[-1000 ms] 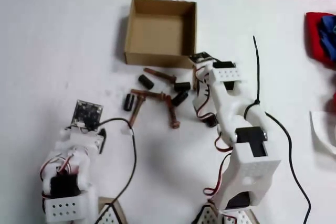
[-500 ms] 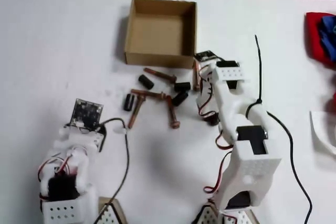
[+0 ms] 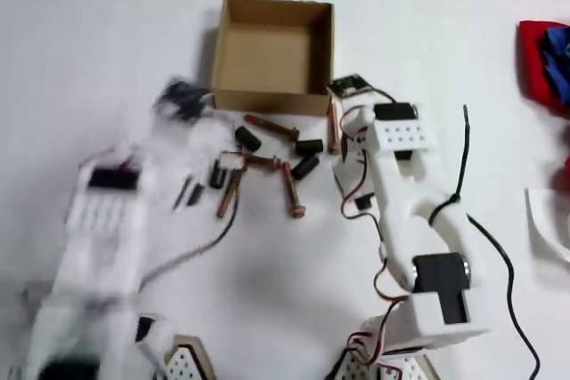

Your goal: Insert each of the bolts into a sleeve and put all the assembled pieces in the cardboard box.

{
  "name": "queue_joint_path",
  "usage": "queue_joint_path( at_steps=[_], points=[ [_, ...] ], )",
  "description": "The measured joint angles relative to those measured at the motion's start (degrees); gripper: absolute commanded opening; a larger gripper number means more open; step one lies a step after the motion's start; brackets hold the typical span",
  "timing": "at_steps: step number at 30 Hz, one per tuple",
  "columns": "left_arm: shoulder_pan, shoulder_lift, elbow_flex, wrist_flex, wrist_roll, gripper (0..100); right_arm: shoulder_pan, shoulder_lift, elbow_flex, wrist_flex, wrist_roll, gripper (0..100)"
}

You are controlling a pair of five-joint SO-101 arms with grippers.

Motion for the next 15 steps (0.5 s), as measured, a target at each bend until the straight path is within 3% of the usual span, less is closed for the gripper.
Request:
queue_joint_path(
  at_steps=[6,15],
  points=[
    [9.49,31.82,-25.23,8.26,0.35,22,3.25,-8.0,10.02,-3.34,3.96,2.1],
    [10.9,58.02,-51.34,11.96,10.11,22,11.96,-16.79,15.65,-3.52,9.93,2.1]
  ],
)
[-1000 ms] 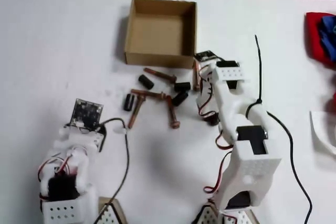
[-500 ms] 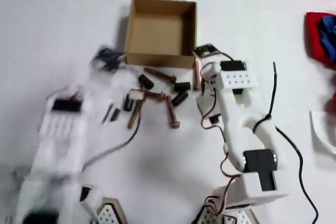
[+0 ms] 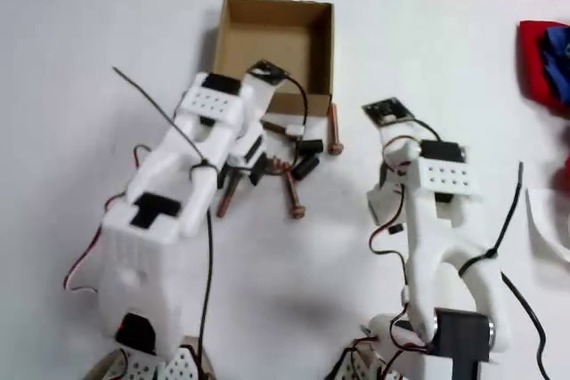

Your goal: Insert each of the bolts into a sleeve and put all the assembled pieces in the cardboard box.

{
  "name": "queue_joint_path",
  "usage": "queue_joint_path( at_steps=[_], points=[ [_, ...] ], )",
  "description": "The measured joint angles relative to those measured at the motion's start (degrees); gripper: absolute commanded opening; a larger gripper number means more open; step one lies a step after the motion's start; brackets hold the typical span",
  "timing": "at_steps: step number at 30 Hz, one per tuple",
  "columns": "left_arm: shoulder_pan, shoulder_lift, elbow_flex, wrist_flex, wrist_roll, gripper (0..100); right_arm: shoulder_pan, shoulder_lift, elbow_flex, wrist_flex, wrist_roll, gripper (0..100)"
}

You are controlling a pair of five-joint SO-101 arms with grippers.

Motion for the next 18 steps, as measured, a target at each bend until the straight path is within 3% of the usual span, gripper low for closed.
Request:
queue_joint_path(
  at_steps=[9,18],
  points=[
    [0.7,11.08,-12.48,6.42,0.44,22,3.34,-0.18,0.09,0.09,1.58,2.1],
    [-0.26,13.8,-20.04,15.56,0.44,22,3.34,-0.18,0.09,-1.58,1.67,2.1]
  ],
)
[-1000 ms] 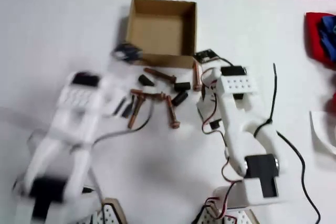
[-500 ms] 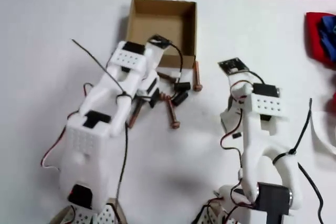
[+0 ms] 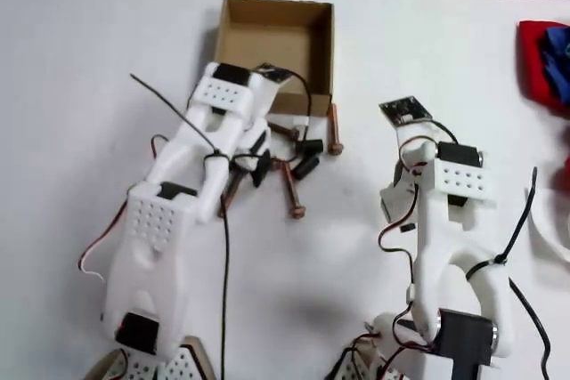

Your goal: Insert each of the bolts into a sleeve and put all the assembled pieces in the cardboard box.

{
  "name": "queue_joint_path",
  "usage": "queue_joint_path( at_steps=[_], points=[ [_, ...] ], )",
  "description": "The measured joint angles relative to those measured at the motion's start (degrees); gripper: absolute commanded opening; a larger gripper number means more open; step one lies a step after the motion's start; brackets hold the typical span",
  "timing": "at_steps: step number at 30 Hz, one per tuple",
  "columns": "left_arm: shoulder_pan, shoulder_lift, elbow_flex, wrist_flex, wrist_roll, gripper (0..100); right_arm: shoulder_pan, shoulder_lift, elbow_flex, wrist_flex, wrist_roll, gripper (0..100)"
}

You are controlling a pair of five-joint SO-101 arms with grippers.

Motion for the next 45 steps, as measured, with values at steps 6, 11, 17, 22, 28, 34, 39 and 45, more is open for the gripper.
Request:
queue_joint_path(
  at_steps=[6,11,17,22,28,34,39,45],
  points=[
    [-0.35,0.09,-1.93,3.6,0.09,22,0.0,0.0,0.0,0.0,0.09,2.1],
    [-0.35,0.09,0.18,3.16,0.09,22,0.0,0.0,0.0,0.0,0.09,2.1],
    [-0.44,0.0,2.99,-1.58,-0.09,13,0.0,0.0,0.0,0.0,0.09,2.1],
    [0.0,-0.18,3.08,-2.81,-0.09,3,0.0,0.0,0.09,0.0,0.09,2.1],
    [0.0,-0.26,3.08,-2.73,0.0,3,0.0,0.0,0.18,0.0,0.09,2.1],
    [-0.62,-3.87,0.53,1.93,0.0,3,0.0,-0.26,2.02,-3.08,0.09,2.1],
    [-0.35,-16.97,0.7,2.99,0.0,3,0.09,-0.79,8.79,-11.08,-0.09,2.2],
    [-0.44,-39.21,19.16,-10.11,0.09,3,-0.18,-11.34,21.27,-23.47,-0.09,2.2]
  ],
)
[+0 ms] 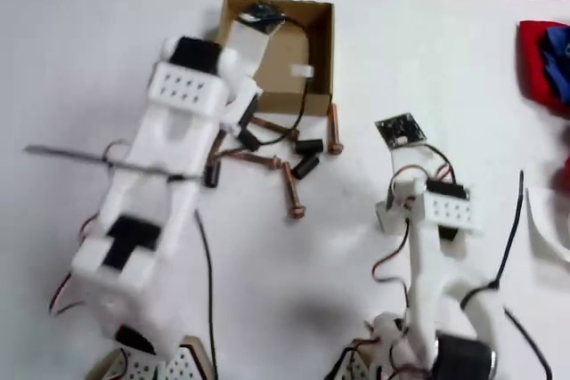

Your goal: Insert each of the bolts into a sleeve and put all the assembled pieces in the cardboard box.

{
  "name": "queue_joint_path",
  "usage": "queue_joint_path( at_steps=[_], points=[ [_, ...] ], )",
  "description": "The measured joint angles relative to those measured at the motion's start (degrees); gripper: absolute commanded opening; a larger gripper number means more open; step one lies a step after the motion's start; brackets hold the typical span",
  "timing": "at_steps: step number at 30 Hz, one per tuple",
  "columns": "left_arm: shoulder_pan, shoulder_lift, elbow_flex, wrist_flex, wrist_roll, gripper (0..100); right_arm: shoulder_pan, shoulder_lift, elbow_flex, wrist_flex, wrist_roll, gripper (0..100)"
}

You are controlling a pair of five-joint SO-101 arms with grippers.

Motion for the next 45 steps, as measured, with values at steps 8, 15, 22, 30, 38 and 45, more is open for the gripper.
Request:
queue_joint_path(
  at_steps=[8,15,22,30,38,45],
  points=[
    [1.14,-36.48,42.9,-35.16,0.09,2,-13.27,-25.67,7.03,-6.77,-12.84,2.1],
    [5.45,-54.51,45.27,-49.67,9.32,2,-28.66,-33.85,7.74,-22.59,-21.98,2.1],
    [6.68,-46.95,29.19,-44.92,20.04,2,-31.56,-27.34,11.52,-40.35,-22.33,2.1],
    [11.78,-36.31,17.32,-36.57,26.81,2,-31.82,-11.08,10.02,-54.33,-22.59,2.1],
    [13.45,-30.33,17.32,-36.57,26.81,2,-29.63,-10.11,3.78,-52.57,-31.65,2.1],
    [11.69,-29.8,17.32,-37.63,26.64,2,-28.22,-10.11,2.11,-45.8,-32.18,2.1]
  ],
)
